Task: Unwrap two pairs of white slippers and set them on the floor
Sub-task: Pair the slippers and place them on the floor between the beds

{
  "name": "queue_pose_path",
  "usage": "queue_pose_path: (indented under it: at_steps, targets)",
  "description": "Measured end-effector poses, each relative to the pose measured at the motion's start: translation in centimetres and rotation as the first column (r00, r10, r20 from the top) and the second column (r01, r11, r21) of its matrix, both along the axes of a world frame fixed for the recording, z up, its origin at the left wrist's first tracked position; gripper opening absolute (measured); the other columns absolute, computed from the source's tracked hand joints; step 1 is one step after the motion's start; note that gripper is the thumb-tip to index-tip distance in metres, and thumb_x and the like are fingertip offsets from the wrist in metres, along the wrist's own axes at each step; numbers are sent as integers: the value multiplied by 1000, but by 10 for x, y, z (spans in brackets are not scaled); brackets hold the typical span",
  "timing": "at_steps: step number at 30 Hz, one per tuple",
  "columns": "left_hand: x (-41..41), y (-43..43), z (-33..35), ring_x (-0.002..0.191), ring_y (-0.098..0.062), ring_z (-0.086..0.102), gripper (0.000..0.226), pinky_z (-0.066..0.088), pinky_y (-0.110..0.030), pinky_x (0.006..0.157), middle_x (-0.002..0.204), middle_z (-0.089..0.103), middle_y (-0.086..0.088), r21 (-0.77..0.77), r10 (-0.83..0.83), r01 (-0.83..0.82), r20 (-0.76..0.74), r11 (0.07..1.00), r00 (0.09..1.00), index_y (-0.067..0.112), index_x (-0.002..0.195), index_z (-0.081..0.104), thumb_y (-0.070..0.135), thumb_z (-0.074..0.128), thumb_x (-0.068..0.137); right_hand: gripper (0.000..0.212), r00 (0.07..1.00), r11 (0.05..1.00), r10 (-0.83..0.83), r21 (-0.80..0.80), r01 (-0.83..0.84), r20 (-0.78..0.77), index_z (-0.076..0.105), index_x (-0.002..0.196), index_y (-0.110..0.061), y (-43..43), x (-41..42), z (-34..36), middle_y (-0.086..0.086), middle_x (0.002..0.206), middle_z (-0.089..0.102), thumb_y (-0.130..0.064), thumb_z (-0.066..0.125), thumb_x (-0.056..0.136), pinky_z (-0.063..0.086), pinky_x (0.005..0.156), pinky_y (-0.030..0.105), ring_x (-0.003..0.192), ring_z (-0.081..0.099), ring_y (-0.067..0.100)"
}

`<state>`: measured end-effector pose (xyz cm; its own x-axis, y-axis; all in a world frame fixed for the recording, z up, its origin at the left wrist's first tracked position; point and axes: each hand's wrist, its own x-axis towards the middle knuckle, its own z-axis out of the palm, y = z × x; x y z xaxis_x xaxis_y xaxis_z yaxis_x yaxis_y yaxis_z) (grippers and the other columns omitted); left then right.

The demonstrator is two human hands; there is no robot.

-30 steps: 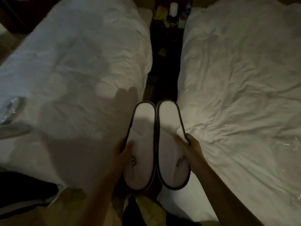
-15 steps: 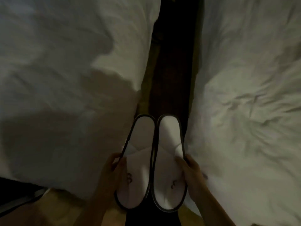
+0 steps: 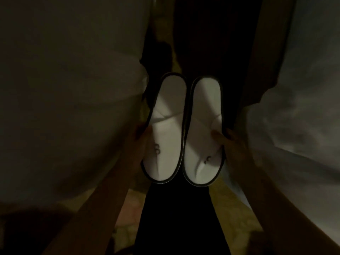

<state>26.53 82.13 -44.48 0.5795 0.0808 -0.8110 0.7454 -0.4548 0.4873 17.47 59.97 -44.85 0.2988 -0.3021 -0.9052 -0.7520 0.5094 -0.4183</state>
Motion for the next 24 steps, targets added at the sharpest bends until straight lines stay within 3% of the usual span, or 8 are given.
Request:
queue_pose_path:
  at_steps: [2,5,7,10,13,17,21,24]
  targets:
    - [2,3,-24,79,2,62,27,46,-25,74,91,66,12,19,-99,99,-7,995,995,19,108,60,38,49,94,48,1000,1000,18,10,-18,-8,50,138,-19,3,1,-28,2,124,61,-19,61,92,52,88,42,98,63,21]
    - [6,11,-65,116,-26,54,43,44,-43,98,130,57,-9,71,-168,168,-2,983,986,17,131,50,38,50,94,44,998,999,49,20,-49,-33,53,134,-18,9,2,-70,-3,108,65,-16,62,91,50,88,38,89,62,12]
    - [8,12,-91,114,-22,52,46,43,-33,94,137,51,-9,73,-165,166,-17,983,986,19,137,44,36,49,94,43,995,995,97,41,-96,-33,54,133,-18,11,0,-96,-1,113,65,-18,62,91,49,95,41,96,62,17]
    - [6,10,-130,91,-7,48,45,36,-10,74,134,50,-5,99,-197,196,0,976,980,17,138,42,32,46,96,39,993,993,117,29,-117,-5,55,129,-23,12,0,-133,-4,115,63,-17,62,91,47,100,44,106,61,20]
    - [6,3,-175,103,-11,44,42,33,-17,78,125,49,-1,90,-204,201,17,975,979,11,134,46,29,47,96,43,992,992,124,3,-124,-26,54,132,-18,7,1,-170,2,123,63,-20,64,91,49,98,46,107,62,22]
    - [12,-8,-235,119,-30,48,38,34,-30,89,131,51,-17,74,-208,210,-31,975,978,5,129,49,26,45,98,51,987,987,148,-52,-151,-60,48,139,-16,-3,4,-217,6,134,56,-19,64,91,48,94,42,108,57,21]
    - [17,-18,-280,106,-28,51,36,34,-29,85,126,53,-24,34,-191,190,20,981,981,-1,125,51,21,47,97,58,987,985,155,-73,-158,-47,39,146,-15,-13,13,-256,9,146,47,-20,62,92,44,104,46,128,50,28]
    - [22,-34,-306,111,-29,52,35,39,-33,90,127,54,-27,21,-128,127,67,992,989,-3,123,51,18,48,96,52,985,982,161,-93,-167,-65,41,144,-15,-26,24,-281,10,145,48,-23,58,95,48,93,44,125,52,31]
